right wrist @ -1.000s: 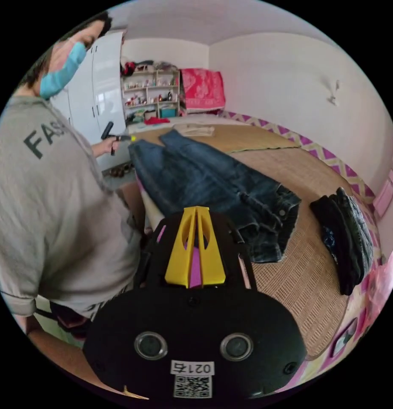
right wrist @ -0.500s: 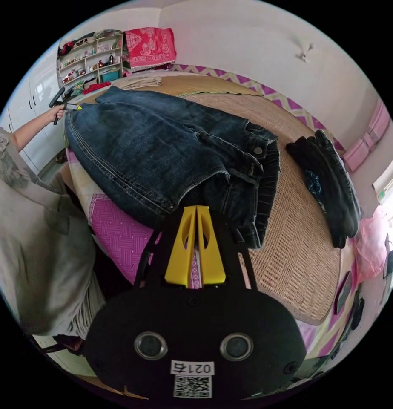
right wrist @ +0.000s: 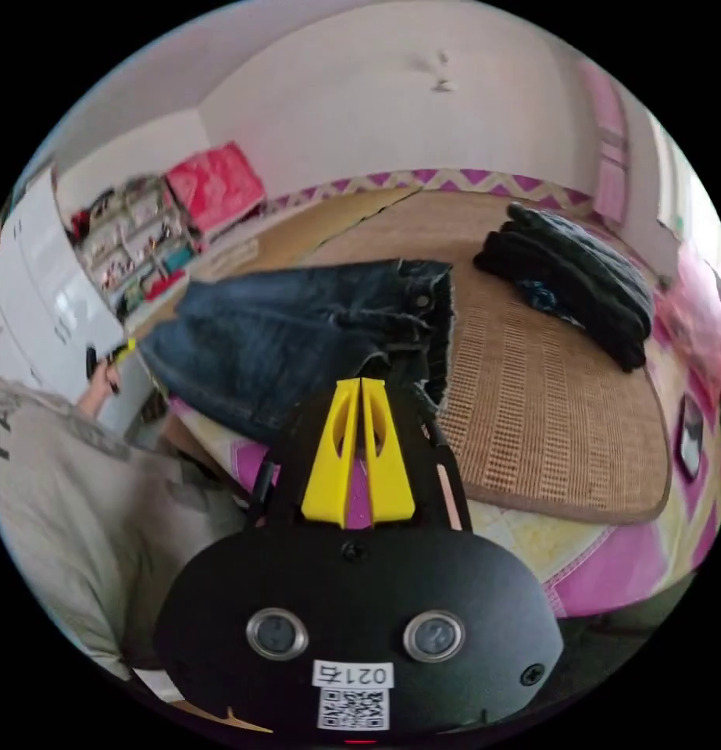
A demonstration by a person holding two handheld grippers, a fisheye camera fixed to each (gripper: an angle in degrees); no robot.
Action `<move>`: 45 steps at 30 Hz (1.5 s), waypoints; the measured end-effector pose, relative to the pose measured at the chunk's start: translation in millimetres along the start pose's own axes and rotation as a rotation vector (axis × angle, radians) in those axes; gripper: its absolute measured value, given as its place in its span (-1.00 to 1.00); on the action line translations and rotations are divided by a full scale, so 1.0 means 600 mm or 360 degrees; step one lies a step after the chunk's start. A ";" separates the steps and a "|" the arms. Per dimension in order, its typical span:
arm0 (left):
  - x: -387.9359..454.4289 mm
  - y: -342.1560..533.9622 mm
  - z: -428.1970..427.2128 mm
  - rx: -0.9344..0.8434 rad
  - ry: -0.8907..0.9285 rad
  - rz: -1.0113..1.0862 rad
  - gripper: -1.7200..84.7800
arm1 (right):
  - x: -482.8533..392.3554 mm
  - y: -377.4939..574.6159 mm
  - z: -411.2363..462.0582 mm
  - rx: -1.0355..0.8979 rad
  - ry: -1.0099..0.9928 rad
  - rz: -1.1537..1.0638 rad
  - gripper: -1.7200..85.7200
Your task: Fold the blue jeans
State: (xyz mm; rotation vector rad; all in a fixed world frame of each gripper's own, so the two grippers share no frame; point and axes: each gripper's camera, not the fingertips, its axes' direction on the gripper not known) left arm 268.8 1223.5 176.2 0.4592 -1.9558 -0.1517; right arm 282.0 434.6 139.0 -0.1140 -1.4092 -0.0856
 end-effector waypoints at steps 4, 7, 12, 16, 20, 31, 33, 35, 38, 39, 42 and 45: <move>0.002 0.072 -0.023 0.0050 0.0194 -0.0131 -0.98 | 0.022 0.012 -0.034 0.0092 0.0026 0.0060 -0.87; 0.029 0.089 -0.003 0.0019 0.0239 -0.0130 -0.98 | -0.004 -0.001 -0.015 0.0074 0.0038 -0.0101 -0.94; 0.085 0.079 0.050 -0.0073 0.0332 -0.0078 -0.98 | 0.031 0.016 0.081 -0.0358 0.0819 -0.0049 -0.97; 0.120 0.087 0.064 -0.0120 0.0337 -0.0066 -0.98 | 0.048 0.020 0.055 -0.0311 0.0589 0.0105 -0.98; 0.146 0.097 0.073 -0.0120 0.0297 -0.0058 -0.98 | -0.034 -0.026 0.014 0.0135 0.0489 -0.0232 -0.98; 0.231 0.092 0.115 -0.0177 0.0317 -0.0028 -0.98 | 0.080 -0.144 0.287 -0.0543 0.0392 -0.0129 -0.98; 0.237 0.101 0.112 -0.0191 0.0284 -0.0026 -0.98 | 0.078 -0.144 0.298 -0.0598 0.0409 -0.0110 -0.98; 0.248 0.106 0.111 -0.0228 0.0214 0.0009 -0.98 | 0.064 -0.137 0.281 -0.0528 0.0335 -0.0133 -0.98; 0.265 0.106 0.114 -0.0238 0.0164 0.0027 -0.98 | 0.035 -0.099 0.274 -0.0537 0.0264 -0.0240 -0.98; 0.268 0.106 0.115 -0.0234 0.0167 0.0027 -0.98 | 0.032 -0.071 0.305 -0.0688 0.0355 -0.0286 -0.98; 0.283 0.105 0.128 -0.0222 0.0190 0.0024 -0.98 | 0.035 -0.032 0.292 -0.0618 0.0371 -0.0257 -0.98; 0.306 0.106 0.136 -0.0205 0.0191 0.0040 -0.98 | 0.025 0.014 0.254 -0.0430 0.0291 -0.0238 -0.97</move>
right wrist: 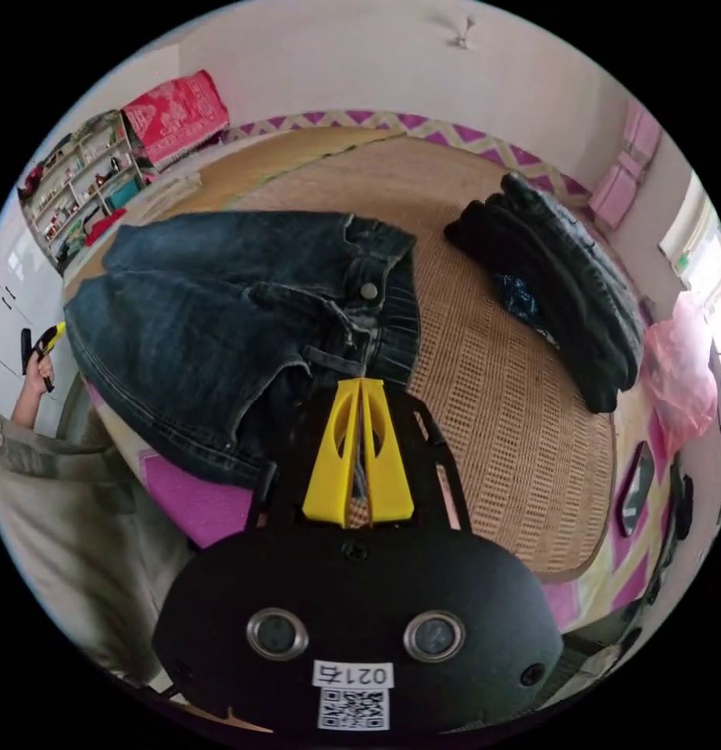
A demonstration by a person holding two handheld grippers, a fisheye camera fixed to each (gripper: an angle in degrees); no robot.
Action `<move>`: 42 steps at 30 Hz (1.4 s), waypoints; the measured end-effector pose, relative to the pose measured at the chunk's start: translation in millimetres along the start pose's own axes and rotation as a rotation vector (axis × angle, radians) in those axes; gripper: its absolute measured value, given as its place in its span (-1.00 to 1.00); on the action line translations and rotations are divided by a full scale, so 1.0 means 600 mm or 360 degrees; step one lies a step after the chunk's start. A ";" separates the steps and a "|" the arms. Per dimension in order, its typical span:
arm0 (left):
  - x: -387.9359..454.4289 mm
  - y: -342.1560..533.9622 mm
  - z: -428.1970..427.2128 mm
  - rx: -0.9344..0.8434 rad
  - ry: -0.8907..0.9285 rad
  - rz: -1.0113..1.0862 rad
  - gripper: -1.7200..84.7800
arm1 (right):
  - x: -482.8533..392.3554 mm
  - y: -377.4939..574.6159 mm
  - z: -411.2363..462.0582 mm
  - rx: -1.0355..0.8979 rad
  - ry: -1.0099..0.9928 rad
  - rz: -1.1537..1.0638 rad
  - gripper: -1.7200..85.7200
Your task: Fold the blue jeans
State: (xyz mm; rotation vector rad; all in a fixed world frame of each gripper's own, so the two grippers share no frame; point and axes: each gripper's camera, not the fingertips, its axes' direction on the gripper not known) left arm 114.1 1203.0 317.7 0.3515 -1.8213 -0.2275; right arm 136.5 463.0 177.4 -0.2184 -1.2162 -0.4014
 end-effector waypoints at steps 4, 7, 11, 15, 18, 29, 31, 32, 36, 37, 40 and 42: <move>0.035 0.006 0.014 0.0000 -0.0060 0.0038 -0.98 | -0.002 0.077 0.025 -0.0020 -0.0022 0.0115 -0.97; 0.049 0.012 0.014 0.0025 -0.0124 -0.0003 -0.96 | 0.014 0.145 -0.023 0.0208 -0.0107 0.0356 -0.95; 0.031 0.015 0.006 0.0075 -0.0034 -0.0143 -0.85 | 0.059 0.241 -0.004 0.0302 -0.0451 0.0781 -0.82; 0.006 0.027 0.000 0.0154 0.0000 -0.0306 -0.82 | 0.119 0.317 0.064 0.0394 -0.0805 0.1259 -0.76; -0.012 0.043 -0.011 0.0233 -0.0013 -0.0443 -0.81 | 0.147 0.362 0.107 0.0499 -0.1018 0.1525 -0.76; -0.048 0.115 -0.069 0.0416 -0.0020 -0.0741 -0.76 | 0.143 0.356 0.185 0.0406 -0.1114 0.1519 -0.77; -0.055 0.114 -0.073 0.0435 -0.0043 -0.0747 -0.76 | 0.149 0.363 0.199 0.0423 -0.1167 0.1548 -0.79; -0.063 0.111 -0.073 0.0448 -0.0038 -0.0754 -0.75 | 0.151 0.368 0.206 0.0439 -0.1185 0.1553 -0.80; -0.072 0.084 -0.062 0.0405 -0.0101 -0.0735 -0.74 | 0.160 0.380 0.222 0.0454 -0.1224 0.1560 -0.80; -0.074 0.071 -0.056 0.0366 -0.0165 -0.0727 -0.74 | 0.162 0.383 0.224 0.0459 -0.1235 0.1562 -0.80; -0.092 0.058 -0.049 0.0329 -0.0212 -0.0773 -0.74 | 0.168 0.392 0.234 0.0477 -0.1272 0.1562 -0.80; -0.094 0.054 -0.050 0.0326 -0.0243 -0.0761 -0.73 | 0.172 0.398 0.241 0.0489 -0.1291 0.1562 -0.80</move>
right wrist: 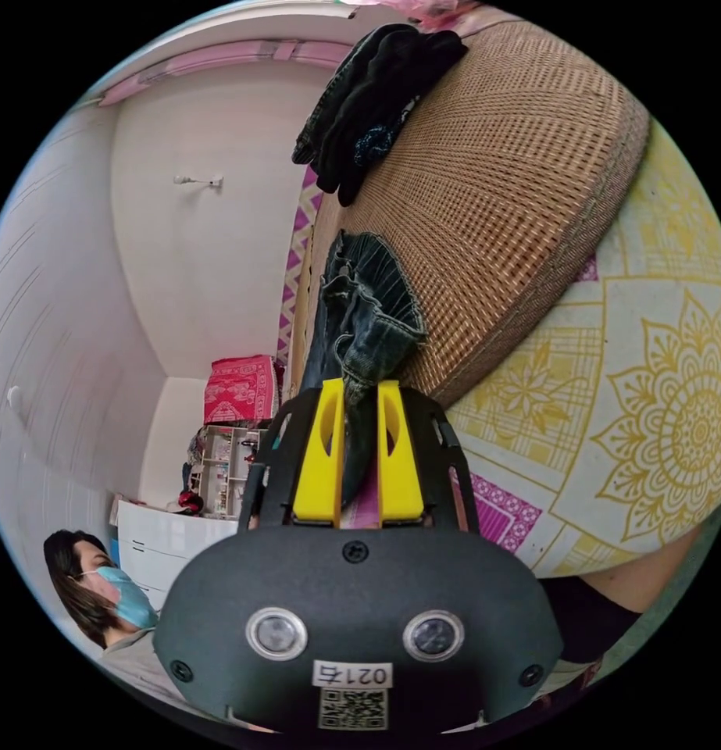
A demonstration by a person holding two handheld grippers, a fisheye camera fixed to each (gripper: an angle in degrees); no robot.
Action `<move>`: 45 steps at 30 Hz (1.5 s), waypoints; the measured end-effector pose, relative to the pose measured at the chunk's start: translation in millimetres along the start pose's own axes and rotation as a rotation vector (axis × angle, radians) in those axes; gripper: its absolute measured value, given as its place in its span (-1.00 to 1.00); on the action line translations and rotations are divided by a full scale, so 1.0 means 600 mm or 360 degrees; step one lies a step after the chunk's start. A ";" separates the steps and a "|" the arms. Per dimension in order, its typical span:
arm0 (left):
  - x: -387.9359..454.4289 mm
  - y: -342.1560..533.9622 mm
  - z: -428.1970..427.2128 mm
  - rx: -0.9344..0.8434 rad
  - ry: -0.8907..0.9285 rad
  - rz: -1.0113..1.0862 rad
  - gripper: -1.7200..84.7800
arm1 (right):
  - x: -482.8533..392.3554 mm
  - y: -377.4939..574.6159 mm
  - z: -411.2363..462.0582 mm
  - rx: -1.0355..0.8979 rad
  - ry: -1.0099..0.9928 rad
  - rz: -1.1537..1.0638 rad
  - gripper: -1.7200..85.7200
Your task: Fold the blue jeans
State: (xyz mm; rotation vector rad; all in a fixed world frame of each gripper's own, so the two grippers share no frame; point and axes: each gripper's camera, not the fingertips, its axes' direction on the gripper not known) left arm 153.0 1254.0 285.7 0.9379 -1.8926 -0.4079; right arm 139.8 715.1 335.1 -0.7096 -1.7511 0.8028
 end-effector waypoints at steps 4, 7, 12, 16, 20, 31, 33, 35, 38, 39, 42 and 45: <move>-0.015 -0.003 -0.014 0.0057 -0.0040 -0.0016 -0.70 | 0.011 -0.002 0.001 0.0004 -0.0016 -0.0005 -0.80; -0.041 -0.008 -0.011 0.0058 -0.0072 -0.0057 -0.67 | 0.019 -0.006 0.004 0.0002 -0.0035 -0.0004 -0.80; -0.077 -0.007 0.005 0.0048 0.0036 -0.0077 -0.68 | 0.029 -0.015 0.007 -0.0006 -0.0053 -0.0002 -0.80; -0.078 -0.007 0.021 0.0052 -0.0004 -0.0042 -0.70 | 0.032 -0.020 0.010 -0.0003 -0.0056 -0.0007 -0.80; -0.101 -0.019 0.052 0.0023 0.0022 -0.0064 -0.71 | 0.035 -0.027 0.012 0.0005 -0.0069 -0.0020 -0.81; -0.153 -0.054 0.097 0.0027 -0.0071 -0.0048 -0.80 | 0.034 -0.055 0.015 0.0004 -0.0114 -0.0015 -0.81; -0.162 -0.060 0.111 0.0016 -0.0060 -0.0044 -0.83 | 0.030 -0.061 0.016 0.0010 -0.0112 -0.0019 -0.81; -0.165 -0.070 0.136 -0.0032 -0.0114 -0.0024 -0.95 | 0.026 -0.067 0.017 0.0009 -0.0106 -0.0017 -0.81; -0.152 -0.079 0.138 -0.0014 -0.0088 0.0019 -0.98 | 0.021 -0.082 0.019 -0.0030 -0.0113 0.0019 -0.82; -0.145 -0.082 0.137 -0.0011 -0.0077 0.0039 -0.98 | 0.017 -0.090 0.018 -0.0055 -0.0135 0.0041 -0.83; -0.094 -0.110 0.140 -0.0058 -0.0051 0.0144 -0.98 | -0.019 -0.117 0.013 -0.0122 -0.0267 0.0016 -0.90; -0.013 -0.165 0.164 -0.0149 -0.0157 0.0296 -0.98 | -0.097 -0.161 0.017 -0.0190 -0.0306 -0.0080 -0.94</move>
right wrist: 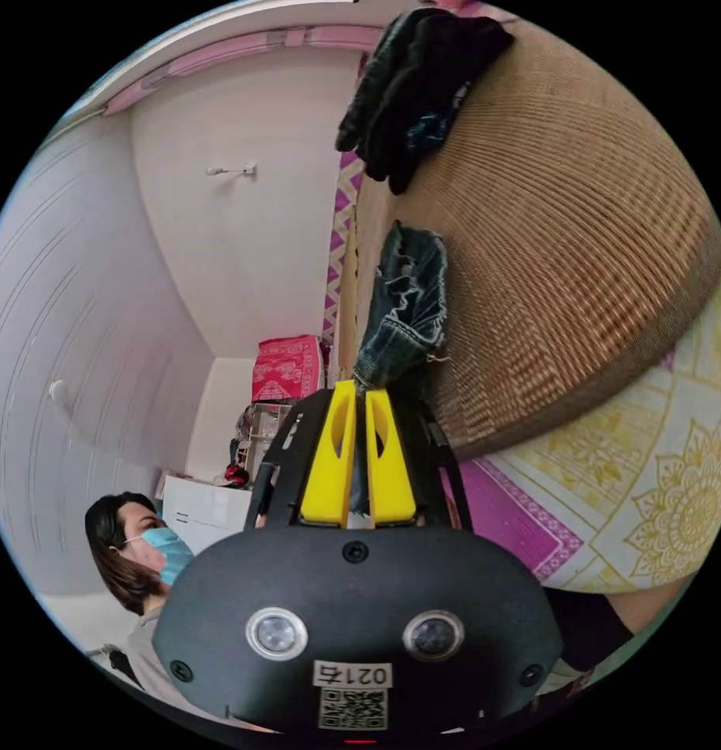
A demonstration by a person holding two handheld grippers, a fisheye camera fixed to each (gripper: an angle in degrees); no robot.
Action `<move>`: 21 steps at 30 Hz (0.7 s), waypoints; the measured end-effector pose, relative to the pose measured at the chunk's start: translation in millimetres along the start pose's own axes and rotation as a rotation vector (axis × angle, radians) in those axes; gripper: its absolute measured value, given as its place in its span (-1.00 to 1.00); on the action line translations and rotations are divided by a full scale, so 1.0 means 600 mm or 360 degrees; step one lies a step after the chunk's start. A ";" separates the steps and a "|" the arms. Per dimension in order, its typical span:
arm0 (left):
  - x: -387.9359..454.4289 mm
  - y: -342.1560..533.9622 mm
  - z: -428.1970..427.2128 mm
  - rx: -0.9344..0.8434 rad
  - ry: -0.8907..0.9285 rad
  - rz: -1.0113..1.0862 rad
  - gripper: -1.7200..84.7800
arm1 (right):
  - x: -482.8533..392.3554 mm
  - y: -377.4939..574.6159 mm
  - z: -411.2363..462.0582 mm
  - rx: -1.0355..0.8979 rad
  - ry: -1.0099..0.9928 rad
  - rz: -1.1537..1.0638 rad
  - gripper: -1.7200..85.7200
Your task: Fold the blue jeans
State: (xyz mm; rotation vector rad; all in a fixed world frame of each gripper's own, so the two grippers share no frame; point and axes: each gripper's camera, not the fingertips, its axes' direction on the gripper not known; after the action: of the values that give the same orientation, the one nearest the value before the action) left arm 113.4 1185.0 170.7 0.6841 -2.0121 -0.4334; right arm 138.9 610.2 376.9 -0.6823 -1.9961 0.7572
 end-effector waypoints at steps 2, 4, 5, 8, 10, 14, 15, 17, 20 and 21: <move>0.059 -0.075 0.020 -0.0041 -0.0066 0.0084 -0.98 | -0.047 -0.039 0.016 -0.0038 -0.0037 -0.0047 -0.95; 0.092 -0.146 0.050 -0.0085 -0.0092 0.0066 -0.98 | -0.091 -0.085 0.040 -0.0058 -0.0061 -0.0072 -0.95; 0.109 -0.199 0.082 -0.0125 -0.0109 0.0037 -0.98 | -0.117 -0.120 0.061 -0.0062 -0.0049 -0.0092 -0.95; 0.132 -0.334 0.202 -0.0226 -0.0192 -0.0055 -0.98 | -0.151 -0.219 0.128 -0.0046 0.0004 -0.0111 -0.95; 0.132 -0.406 0.296 -0.0289 -0.0249 -0.0115 -0.98 | -0.148 -0.282 0.177 -0.0024 0.0064 -0.0079 -0.94; 0.057 -0.490 0.497 -0.0396 -0.0337 -0.0338 -0.98 | -0.078 -0.388 0.267 -0.0001 0.0214 0.0103 -0.90; 0.039 -0.492 0.516 -0.0410 -0.0331 -0.0377 -0.98 | -0.061 -0.397 0.270 0.0043 0.0243 0.0147 -0.89; -0.022 -0.498 0.551 -0.0423 -0.0219 -0.0468 -0.98 | -0.054 -0.397 0.258 0.0117 0.0188 0.0145 -0.87; -0.055 -0.507 0.532 -0.0430 -0.0074 -0.0375 -0.97 | -0.092 -0.374 0.226 0.0181 0.0227 0.0009 -0.86; -0.058 -0.508 0.520 -0.0419 -0.0073 -0.0352 -0.97 | -0.122 -0.361 0.219 0.0167 0.0244 -0.0111 -0.88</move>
State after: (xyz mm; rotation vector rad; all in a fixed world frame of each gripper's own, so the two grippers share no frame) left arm -53.2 977.4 -176.3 0.7381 -1.8834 -0.8352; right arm 21.6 381.8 438.1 -0.5882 -1.8182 0.7401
